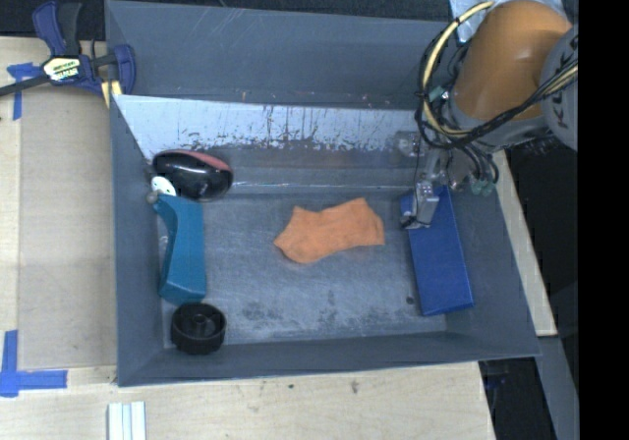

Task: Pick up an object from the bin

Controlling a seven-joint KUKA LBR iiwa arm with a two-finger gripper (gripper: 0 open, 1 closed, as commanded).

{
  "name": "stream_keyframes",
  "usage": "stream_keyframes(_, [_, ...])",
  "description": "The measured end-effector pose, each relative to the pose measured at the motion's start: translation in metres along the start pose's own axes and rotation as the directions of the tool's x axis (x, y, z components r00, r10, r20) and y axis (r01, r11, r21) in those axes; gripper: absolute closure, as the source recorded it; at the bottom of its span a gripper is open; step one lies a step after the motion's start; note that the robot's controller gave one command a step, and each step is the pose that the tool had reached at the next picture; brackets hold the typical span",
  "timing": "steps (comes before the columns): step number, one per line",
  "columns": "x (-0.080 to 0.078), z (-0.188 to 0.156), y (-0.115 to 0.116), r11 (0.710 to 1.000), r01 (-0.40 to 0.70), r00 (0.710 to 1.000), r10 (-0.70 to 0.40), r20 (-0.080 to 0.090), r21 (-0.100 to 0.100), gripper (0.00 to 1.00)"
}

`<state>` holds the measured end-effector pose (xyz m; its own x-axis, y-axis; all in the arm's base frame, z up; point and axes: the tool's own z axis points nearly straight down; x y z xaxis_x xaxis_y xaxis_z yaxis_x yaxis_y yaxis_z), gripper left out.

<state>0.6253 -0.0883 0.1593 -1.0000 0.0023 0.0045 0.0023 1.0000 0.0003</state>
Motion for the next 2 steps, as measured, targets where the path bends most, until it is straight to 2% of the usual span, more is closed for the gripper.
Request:
stream_keyframes(1, [-0.002,-0.005,0.000,1.000,0.001,1.000,-0.001,0.008,0.001,0.00])
stream_keyframes(2, [0.009,0.043,0.035,0.999,0.052,0.999,-0.052,0.015,0.003,0.00])
